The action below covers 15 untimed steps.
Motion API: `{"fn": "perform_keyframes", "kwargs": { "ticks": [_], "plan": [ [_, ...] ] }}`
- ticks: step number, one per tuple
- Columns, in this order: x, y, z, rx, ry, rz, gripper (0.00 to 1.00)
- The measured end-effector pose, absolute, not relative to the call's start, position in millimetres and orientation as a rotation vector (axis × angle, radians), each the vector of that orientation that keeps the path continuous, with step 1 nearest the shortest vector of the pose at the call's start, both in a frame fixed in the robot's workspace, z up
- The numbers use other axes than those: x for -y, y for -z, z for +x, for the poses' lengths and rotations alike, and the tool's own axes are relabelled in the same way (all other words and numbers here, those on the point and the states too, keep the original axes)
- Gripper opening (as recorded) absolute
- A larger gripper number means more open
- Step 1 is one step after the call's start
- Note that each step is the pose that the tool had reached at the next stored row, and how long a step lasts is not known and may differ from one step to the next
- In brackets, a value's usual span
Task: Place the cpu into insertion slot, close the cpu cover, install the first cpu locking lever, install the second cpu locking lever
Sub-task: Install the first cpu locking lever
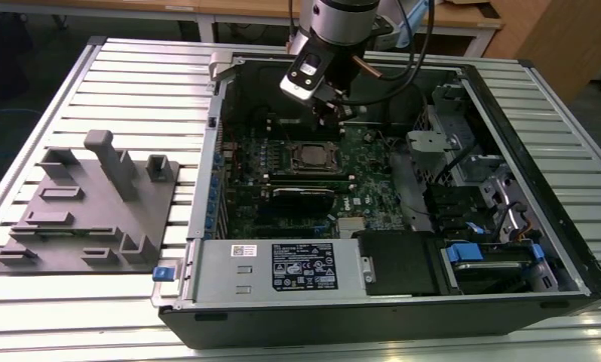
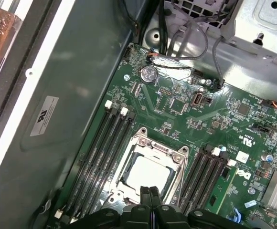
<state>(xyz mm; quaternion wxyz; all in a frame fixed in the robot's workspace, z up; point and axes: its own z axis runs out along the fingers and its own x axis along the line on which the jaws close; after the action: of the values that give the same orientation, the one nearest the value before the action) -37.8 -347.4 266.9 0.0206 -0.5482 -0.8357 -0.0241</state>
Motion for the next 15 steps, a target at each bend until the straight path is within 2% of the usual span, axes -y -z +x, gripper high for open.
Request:
{"fn": "perform_keyframes", "kwargs": {
  "ticks": [15],
  "plan": [
    [347.6, -266.9, -37.8, 2.621, 0.074, -1.653, 0.11]
  ]
}}
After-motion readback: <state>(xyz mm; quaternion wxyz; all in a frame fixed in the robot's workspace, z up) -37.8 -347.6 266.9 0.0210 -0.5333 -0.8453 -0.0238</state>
